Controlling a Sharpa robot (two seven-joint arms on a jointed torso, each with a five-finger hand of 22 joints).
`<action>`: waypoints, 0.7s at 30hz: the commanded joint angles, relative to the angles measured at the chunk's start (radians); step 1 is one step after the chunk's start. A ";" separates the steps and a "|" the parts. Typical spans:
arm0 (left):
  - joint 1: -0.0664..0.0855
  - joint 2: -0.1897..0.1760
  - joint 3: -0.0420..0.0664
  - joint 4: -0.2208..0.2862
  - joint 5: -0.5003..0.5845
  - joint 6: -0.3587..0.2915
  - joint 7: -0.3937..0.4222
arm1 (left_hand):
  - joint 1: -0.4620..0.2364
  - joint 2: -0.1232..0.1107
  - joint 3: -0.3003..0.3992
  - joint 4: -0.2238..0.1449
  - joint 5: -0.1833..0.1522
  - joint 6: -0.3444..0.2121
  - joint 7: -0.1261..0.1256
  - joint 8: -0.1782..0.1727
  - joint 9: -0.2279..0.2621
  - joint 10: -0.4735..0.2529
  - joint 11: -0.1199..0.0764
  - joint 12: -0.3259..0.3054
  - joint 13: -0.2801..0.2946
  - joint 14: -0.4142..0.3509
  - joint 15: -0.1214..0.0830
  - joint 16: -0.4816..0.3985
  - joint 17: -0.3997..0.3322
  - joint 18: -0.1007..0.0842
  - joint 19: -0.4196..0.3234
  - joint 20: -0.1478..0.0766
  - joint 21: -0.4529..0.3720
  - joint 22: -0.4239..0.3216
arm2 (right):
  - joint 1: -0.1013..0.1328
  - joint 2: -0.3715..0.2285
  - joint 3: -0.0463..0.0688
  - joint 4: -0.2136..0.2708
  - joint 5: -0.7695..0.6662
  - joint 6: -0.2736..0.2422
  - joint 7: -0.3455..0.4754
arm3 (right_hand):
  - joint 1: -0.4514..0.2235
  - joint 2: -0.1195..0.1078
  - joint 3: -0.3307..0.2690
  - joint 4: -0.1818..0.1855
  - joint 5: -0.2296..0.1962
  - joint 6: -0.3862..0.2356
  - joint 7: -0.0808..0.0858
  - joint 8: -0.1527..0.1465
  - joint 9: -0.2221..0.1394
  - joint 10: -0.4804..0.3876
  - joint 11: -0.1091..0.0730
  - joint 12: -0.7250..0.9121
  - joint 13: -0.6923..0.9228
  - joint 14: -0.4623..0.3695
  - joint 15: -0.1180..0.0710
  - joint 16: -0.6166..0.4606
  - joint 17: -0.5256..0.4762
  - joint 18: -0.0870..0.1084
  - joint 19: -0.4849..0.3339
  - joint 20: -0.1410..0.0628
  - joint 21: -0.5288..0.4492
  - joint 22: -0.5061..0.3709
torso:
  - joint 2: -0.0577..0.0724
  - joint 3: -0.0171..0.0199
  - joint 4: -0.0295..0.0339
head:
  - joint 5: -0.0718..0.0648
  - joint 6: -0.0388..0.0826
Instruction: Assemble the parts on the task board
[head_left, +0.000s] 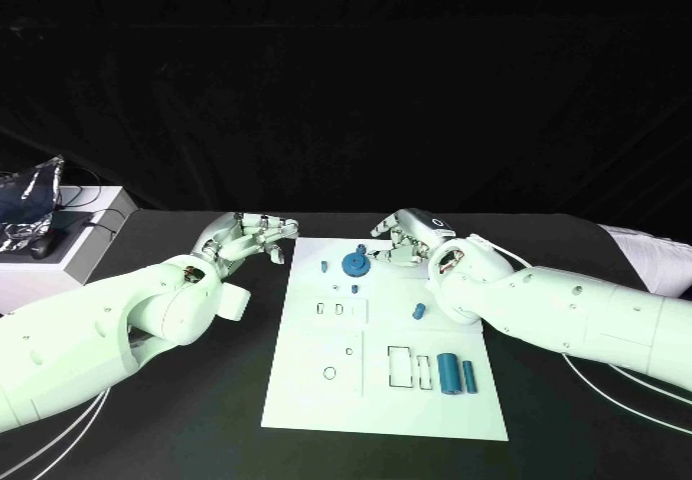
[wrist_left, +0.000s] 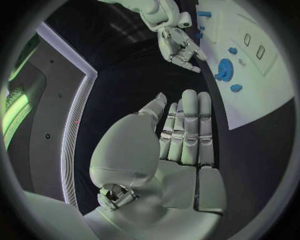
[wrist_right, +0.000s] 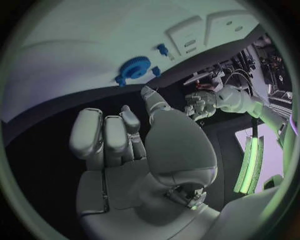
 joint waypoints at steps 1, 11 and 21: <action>-0.001 0.004 0.001 -0.005 -0.003 0.010 0.012 | -0.005 0.000 0.005 0.000 -0.002 -0.006 0.003 -0.005 0.001 -0.008 0.000 0.001 -0.001 -0.005 0.000 0.004 -0.001 0.011 -0.007 -0.003 0.007 -0.001 | 0.013 -0.052 0.004 0.047 0.157 -0.137 0.190 | 0.002 -0.014 0.003 0.004 -0.017 -0.014 0.006 -0.003 -0.001 -0.007 0.001 -0.006 -0.006 -0.001 0.005 -0.010 -0.007 0.012 0.046 0.006 -0.010 0.142 | -0.002 0.0016 -0.0049 | -0.005 0.009; -0.010 0.018 0.001 -0.021 -0.003 0.019 0.016 | -0.005 -0.001 0.005 -0.001 -0.002 -0.003 0.002 -0.004 0.001 -0.003 -0.001 0.002 -0.001 -0.007 -0.001 0.002 -0.002 0.011 -0.008 -0.003 0.006 -0.001 | 0.037 -0.257 0.007 0.130 0.357 0.063 0.337 | 0.083 0.028 -0.011 -0.073 -0.029 0.025 0.000 -0.002 -0.001 -0.030 -0.006 -0.051 -0.045 -0.006 -0.003 -0.057 -0.051 0.011 0.031 0.000 -0.064 0.133 | -0.011 0.0127 -0.0202 | -0.017 0.015; -0.024 0.030 0.001 -0.028 -0.003 0.029 0.017 | -0.004 -0.001 0.006 -0.003 -0.002 -0.002 0.002 -0.005 0.001 0.013 -0.006 0.003 0.000 -0.006 -0.004 0.002 -0.002 0.010 -0.008 -0.004 0.007 -0.002 | 0.033 -0.379 0.003 0.106 0.372 0.146 0.391 | 0.110 0.005 -0.017 -0.098 -0.005 0.033 -0.003 -0.001 -0.001 -0.032 -0.009 -0.061 -0.055 -0.005 -0.006 -0.070 -0.055 0.007 0.031 -0.004 -0.070 0.133 | -0.017 0.0223 -0.0267 | -0.032 0.017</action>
